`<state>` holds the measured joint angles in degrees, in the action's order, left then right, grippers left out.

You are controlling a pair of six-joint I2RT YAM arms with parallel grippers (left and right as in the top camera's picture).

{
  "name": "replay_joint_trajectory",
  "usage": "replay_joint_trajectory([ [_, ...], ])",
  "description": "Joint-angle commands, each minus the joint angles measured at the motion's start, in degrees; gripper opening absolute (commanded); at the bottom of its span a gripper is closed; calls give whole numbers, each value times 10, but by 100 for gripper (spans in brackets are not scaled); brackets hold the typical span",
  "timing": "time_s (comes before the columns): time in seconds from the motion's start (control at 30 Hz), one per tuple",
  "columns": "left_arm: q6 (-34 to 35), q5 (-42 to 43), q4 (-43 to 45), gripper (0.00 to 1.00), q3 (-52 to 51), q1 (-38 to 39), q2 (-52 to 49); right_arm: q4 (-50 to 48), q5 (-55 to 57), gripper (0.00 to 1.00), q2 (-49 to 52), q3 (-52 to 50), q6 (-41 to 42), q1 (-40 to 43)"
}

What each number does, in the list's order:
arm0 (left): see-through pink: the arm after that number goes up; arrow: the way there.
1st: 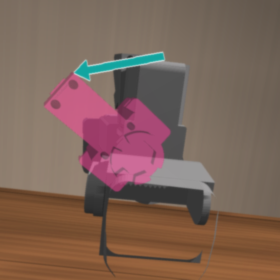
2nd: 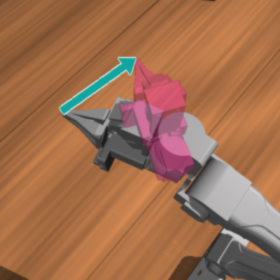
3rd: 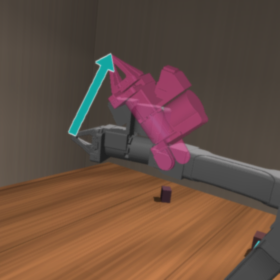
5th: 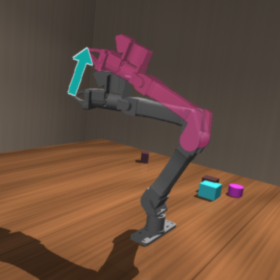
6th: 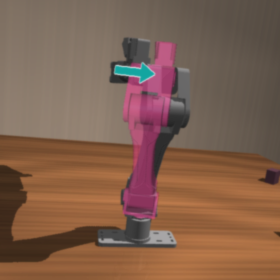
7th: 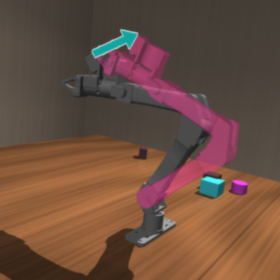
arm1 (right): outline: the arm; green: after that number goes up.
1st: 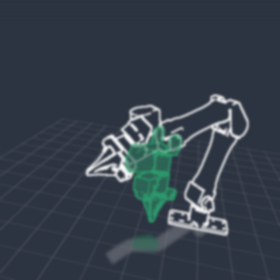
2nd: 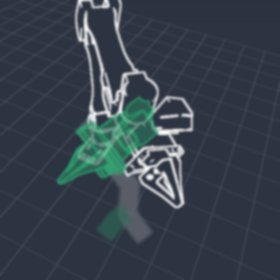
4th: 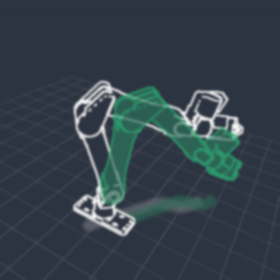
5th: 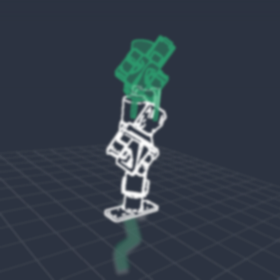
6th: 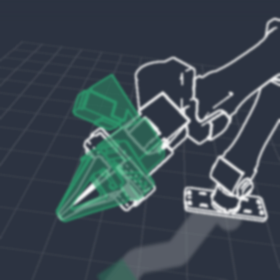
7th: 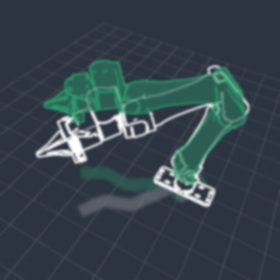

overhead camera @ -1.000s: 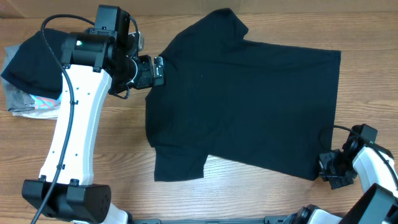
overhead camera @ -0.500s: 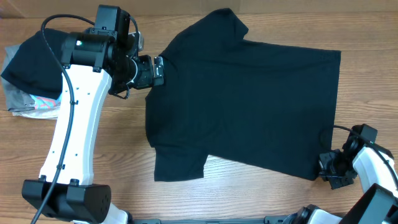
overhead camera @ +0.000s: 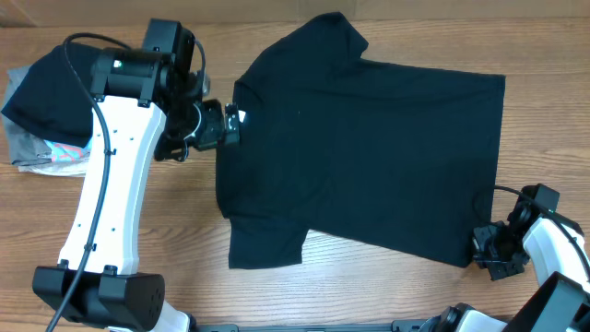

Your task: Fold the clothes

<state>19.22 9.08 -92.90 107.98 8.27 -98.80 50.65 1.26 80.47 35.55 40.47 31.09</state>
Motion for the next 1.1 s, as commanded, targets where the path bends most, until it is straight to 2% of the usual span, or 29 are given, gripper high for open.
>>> replay_joint_trajectory([
  [0.0, 38, -48, -30, 100, 0, 1, -5, 1, 10, 4, 1, -12, 3, 2],
  [0.23, 53, -51, -39, 98, -43, 19, 18, 1, 10, 4, 1, -12, 3, 2],
  [0.4, 79, -60, -18, 95, -142, 52, 58, 1, 10, 4, 1, -12, 3, 2],
  [0.5, 107, -72, 18, 94, -230, 78, 89, 1, 10, 4, 1, -12, 3, 2],
  [0.6, 139, -70, 68, 88, -331, 102, 115, 1, 10, 4, 1, -12, 3, 2],
  [0.73, 143, -43, 146, 81, -433, 122, 120, -1, 8, 4, 1, -12, 3, 2],
  [0.87, 143, -16, 236, 81, -516, 124, 119, -3, 5, 4, 1, -12, 3, 2],
  [1.07, 193, -15, 344, 79, -604, 124, 119, -3, 5, 4, 1, -12, 3, 2],
])
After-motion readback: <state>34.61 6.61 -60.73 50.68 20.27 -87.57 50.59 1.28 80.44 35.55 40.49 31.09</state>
